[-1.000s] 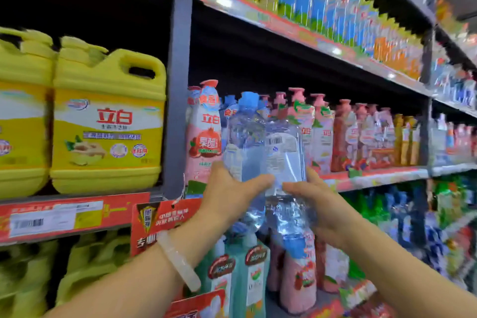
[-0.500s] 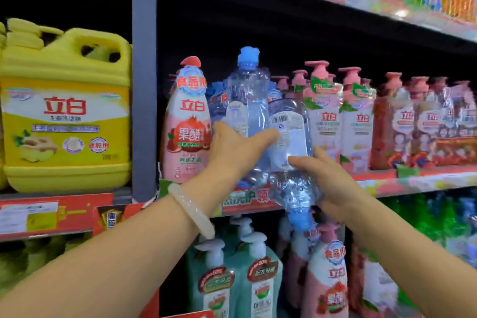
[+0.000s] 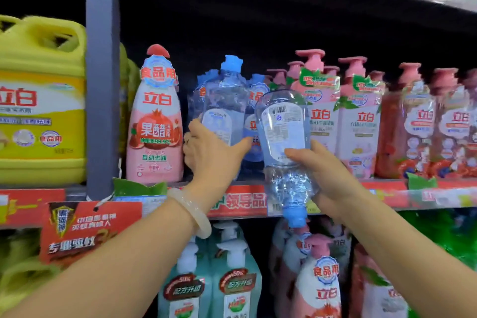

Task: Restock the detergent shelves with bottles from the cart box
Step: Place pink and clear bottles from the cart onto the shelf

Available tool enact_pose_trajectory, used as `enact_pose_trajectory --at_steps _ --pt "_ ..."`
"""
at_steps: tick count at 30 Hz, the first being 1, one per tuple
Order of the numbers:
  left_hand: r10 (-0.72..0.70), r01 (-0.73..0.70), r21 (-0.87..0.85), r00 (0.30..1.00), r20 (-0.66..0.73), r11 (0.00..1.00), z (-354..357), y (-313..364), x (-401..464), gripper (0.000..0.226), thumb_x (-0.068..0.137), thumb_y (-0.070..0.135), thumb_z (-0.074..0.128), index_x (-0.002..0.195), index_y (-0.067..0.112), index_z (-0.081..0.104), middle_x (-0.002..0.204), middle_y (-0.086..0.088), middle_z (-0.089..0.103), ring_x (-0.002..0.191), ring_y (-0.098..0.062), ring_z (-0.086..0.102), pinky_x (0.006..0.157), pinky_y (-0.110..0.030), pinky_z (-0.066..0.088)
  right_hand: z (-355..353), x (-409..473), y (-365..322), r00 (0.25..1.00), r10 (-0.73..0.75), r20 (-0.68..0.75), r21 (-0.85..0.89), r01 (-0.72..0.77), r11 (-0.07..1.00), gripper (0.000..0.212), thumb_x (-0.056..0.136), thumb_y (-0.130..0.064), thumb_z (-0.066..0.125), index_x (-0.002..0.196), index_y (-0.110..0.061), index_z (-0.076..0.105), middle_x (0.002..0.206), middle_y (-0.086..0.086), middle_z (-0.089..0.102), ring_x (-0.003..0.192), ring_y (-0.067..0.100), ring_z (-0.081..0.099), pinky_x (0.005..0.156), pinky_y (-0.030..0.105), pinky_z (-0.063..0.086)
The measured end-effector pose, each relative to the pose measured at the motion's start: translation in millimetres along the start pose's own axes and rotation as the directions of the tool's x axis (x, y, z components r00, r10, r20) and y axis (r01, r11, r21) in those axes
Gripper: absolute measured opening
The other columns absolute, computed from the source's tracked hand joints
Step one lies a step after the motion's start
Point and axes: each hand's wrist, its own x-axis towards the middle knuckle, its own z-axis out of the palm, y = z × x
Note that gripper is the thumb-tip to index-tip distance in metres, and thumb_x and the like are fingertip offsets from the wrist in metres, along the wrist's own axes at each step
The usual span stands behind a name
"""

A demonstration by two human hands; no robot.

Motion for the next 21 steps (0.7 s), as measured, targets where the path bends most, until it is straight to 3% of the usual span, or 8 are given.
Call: enact_pose_trajectory --at_steps 4,7,11,13,15,17,19,21 --pt "-0.111 0.113 0.023 0.992 -0.06 0.993 7.0 2.7 1.0 0.104 0.065 0.053 0.078 0.135 0.001 0.023 0.137 -0.022 0.037 0.127 -0.036 0.038 0.099 -0.044 0.035 -7.5 4.4 1.5 0.998 0.023 0.053 0.001 -0.023 1.0 0.06 0.062 -0.026 0.071 0.12 -0.021 0.058 0.112 0.007 0.07 0.107 0.031 0.063 0.093 0.053 0.048" --pt "-0.099 0.102 0.041 0.992 -0.084 0.994 9.9 1.4 -1.4 0.11 0.068 0.052 0.076 0.144 0.005 0.012 0.145 -0.021 0.025 0.132 -0.036 0.029 0.106 -0.046 0.028 -9.3 3.7 6.4 0.992 0.053 0.113 -0.01 -0.053 0.999 0.056 0.07 -0.024 0.072 0.123 -0.022 0.056 0.114 0.007 0.068 0.104 0.029 0.064 0.083 0.045 0.053" --pt "0.1 -0.098 0.019 0.988 -0.119 0.995 6.4 -2.7 -11.5 0.102 0.08 0.032 0.073 0.149 0.005 0.002 0.153 -0.02 0.009 0.143 -0.03 0.007 0.115 -0.036 0.006 -10.3 3.4 8.8 0.988 0.099 0.12 0.005 -0.1 0.995 0.05 0.083 -0.017 0.066 0.131 -0.019 0.05 0.12 0.006 0.065 0.103 0.024 0.063 0.075 0.037 0.053" --pt "0.261 -0.253 0.082 0.96 -0.099 0.964 3.6 -7.6 -21.5 0.09 0.083 0.013 0.068 0.149 0.008 0.006 0.155 -0.018 0.004 0.144 -0.029 0.003 0.115 -0.031 0.003 -9.8 3.6 6.4 0.984 0.104 0.143 0.021 -0.108 0.994 0.042 0.084 -0.016 0.064 0.125 -0.019 0.054 0.11 0.003 0.068 0.093 0.019 0.066 0.068 0.034 0.054" --pt "0.501 -0.481 0.22 0.864 -0.043 0.849 2.6 -13.2 -28.2 0.091 0.077 -0.004 0.065 0.148 0.017 0.011 0.156 -0.016 0.003 0.145 -0.03 0.002 0.118 -0.035 0.006 -9.3 2.6 3.2 0.981 0.112 0.157 0.037 -0.119 0.992 0.027 0.086 -0.013 0.062 0.111 -0.021 0.059 0.091 -0.001 0.071 0.077 0.014 0.067 0.06 0.03 0.054" --pt "0.748 -0.714 0.378 0.659 0.08 0.589 2.9 -18.1 -24.2 0.095 0.066 -0.008 0.069 0.143 0.019 0.019 0.154 -0.015 0.01 0.142 -0.033 0.006 0.115 -0.043 0.01 -9.9 1.9 0.8 0.978 0.127 0.165 0.06 -0.139 0.988 0.02 0.086 -0.012 0.062 0.104 -0.021 0.061 0.082 -0.001 0.071 0.071 0.015 0.067 0.059 0.031 0.055" --pt "0.843 -0.835 0.386 0.494 0.212 0.392 4.2 -18.1 -14.2 0.092 0.06 -0.001 0.071 0.14 0.017 0.027 0.151 -0.014 0.02 0.139 -0.034 0.011 0.113 -0.046 0.011 -9.6 0.4 -1.6 0.971 0.147 0.19 0.094 -0.167 0.982 0.016 0.085 -0.013 0.062 0.1 -0.018 0.063 0.083 0.003 0.07 0.076 0.021 0.067 0.062 0.035 0.056" --pt "0.885 -0.906 0.302 0.381 0.27 0.297 5.4 -13.6 -5.9 0.081 0.065 0.005 0.068 0.137 0.012 0.033 0.147 -0.021 0.033 0.138 -0.035 0.019 0.114 -0.045 0.013 -8.7 -4.6 -6.1 0.955 0.178 0.237 0.119 -0.21 0.97 0.01 0.084 -0.013 0.061 0.094 -0.014 0.064 0.082 0.005 0.07 0.075 0.023 0.068 0.064 0.036 0.057"
